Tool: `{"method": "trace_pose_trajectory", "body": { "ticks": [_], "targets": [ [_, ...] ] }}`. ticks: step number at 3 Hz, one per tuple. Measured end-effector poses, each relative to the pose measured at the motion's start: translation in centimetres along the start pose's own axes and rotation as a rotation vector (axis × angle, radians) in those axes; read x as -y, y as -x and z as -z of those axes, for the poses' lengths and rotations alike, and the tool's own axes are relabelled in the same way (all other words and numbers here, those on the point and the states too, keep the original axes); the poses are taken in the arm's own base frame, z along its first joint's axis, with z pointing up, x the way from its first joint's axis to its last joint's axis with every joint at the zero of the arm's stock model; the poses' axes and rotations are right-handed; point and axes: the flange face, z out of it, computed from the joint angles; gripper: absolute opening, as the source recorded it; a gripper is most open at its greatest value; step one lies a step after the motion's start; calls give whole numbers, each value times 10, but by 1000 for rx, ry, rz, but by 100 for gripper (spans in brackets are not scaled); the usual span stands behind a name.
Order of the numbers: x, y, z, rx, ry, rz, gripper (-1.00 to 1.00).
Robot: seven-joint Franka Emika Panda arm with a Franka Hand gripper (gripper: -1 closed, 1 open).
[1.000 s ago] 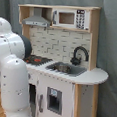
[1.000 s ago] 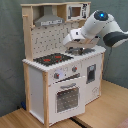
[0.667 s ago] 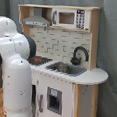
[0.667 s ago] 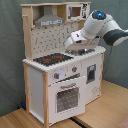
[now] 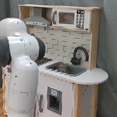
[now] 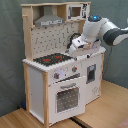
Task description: Play with the kitchen
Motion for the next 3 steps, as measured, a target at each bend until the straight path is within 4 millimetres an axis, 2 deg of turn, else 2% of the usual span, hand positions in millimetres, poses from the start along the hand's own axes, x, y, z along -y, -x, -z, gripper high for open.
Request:
{"method": "trace_pose_trajectory", "body": {
  "ticks": [1, 2, 3],
  "targets": [
    [5, 20, -21, -30, -92, 33, 100],
    [13, 37, -34, -55, -168, 74, 100],
    [27, 47, -46, -90, -243, 132, 100]
  ]
}}
